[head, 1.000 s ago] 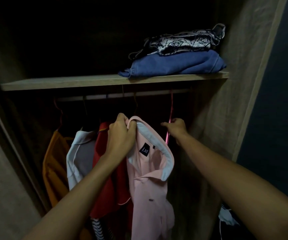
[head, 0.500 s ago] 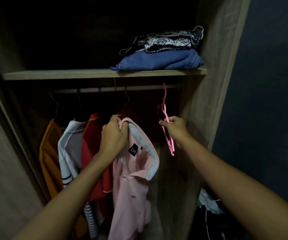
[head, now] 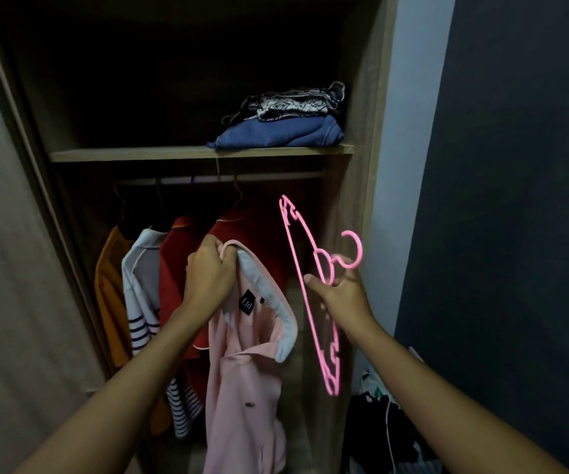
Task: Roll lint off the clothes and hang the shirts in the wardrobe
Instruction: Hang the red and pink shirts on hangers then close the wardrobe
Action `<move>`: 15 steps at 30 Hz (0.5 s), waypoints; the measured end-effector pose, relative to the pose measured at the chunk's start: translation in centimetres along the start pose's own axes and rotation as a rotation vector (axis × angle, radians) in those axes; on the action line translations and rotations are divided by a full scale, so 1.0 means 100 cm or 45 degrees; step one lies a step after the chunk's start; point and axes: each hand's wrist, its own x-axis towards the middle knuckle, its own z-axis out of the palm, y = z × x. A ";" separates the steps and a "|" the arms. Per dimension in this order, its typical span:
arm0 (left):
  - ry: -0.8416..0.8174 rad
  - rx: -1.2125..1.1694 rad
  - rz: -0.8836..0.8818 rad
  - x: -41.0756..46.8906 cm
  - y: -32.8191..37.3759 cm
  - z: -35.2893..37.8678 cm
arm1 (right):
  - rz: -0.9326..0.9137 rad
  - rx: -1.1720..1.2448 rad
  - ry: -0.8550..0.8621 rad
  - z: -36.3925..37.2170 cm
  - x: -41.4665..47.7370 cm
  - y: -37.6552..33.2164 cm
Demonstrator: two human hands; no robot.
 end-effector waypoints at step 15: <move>0.069 -0.094 0.147 -0.020 0.081 -0.041 | -0.515 0.631 0.011 -0.033 -0.061 -0.151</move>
